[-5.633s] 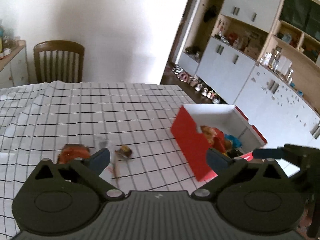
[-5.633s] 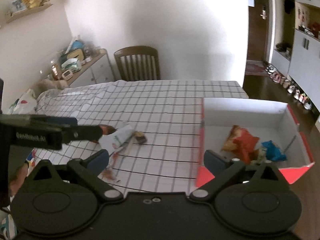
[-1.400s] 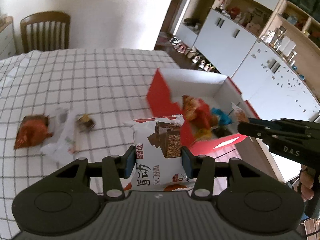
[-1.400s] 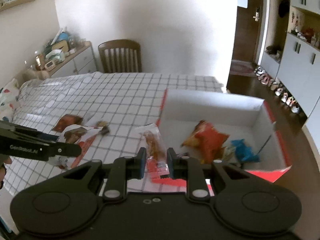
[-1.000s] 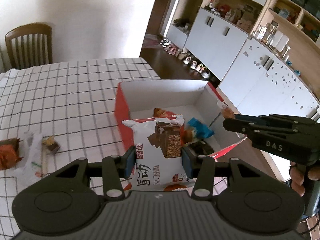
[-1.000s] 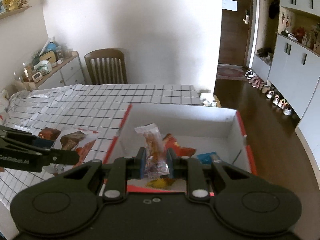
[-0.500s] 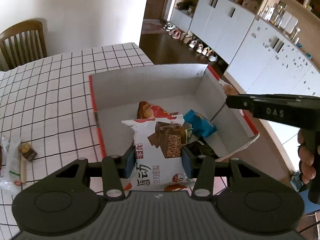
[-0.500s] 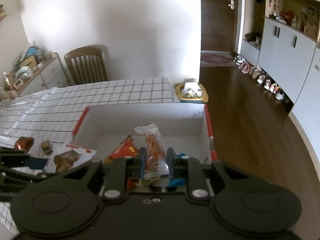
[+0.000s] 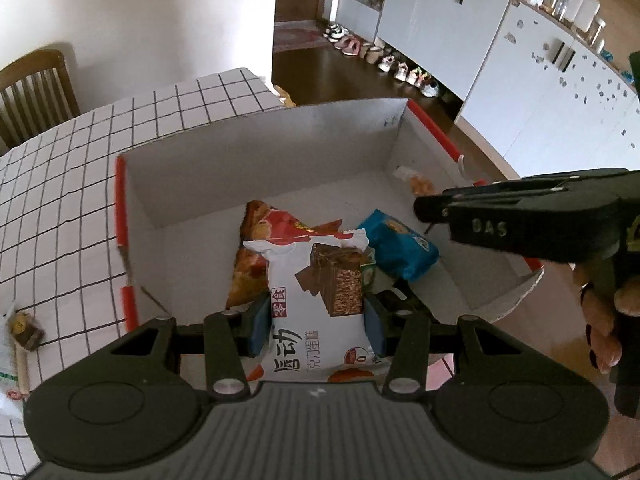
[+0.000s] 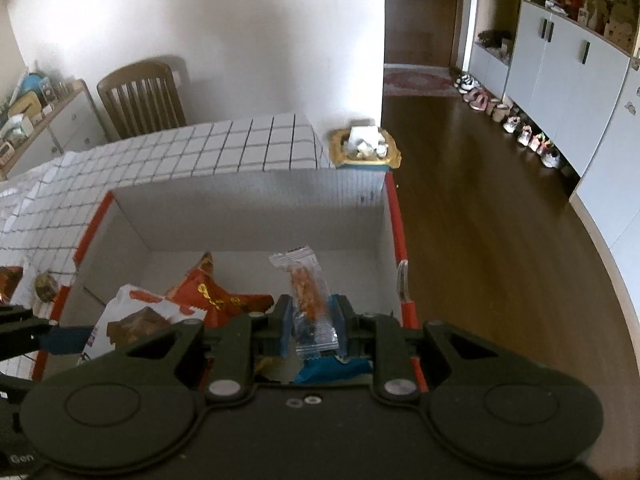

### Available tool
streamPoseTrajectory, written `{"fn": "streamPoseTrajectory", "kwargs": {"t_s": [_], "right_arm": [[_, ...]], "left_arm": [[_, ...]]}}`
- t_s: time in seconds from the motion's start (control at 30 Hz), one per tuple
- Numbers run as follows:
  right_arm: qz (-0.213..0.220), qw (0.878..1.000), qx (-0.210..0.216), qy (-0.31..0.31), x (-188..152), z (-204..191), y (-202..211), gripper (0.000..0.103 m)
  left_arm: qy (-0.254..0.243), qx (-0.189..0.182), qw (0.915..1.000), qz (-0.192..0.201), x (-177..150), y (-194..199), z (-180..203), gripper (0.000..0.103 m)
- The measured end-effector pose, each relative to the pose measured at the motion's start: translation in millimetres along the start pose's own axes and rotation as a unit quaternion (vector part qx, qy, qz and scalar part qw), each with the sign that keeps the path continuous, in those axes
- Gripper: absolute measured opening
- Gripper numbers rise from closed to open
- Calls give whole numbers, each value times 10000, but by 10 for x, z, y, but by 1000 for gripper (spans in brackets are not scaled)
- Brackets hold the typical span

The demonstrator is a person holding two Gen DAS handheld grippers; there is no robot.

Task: Organize snacks
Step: 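Open the left tool to drop the white bag while the right tool releases the clear packet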

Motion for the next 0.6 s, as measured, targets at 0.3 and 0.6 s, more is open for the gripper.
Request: {"fn": "streamPoseTrajectory", "kwargs": {"t_s": [0.3,0.6], "right_arm": [[-294,9994,129,-85,-89,78,-112,21],[-402,9988,243,-141,-152,131,-55,25]], "left_arm": [[29,12,9995,-324,-18,-221,39,47],[161,-96,9992,-344,-18,-221,63,49]]}}
Point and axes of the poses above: each gripper's, at about its wrist camera, not at the fingertips, and y roughly against the way its jaws point, z to its right, x to its top, the point moved 1 cm from there along -y, roughly the way its jaws point, and after that the axes turned 9 degrees about x, right-handed, at the moved point
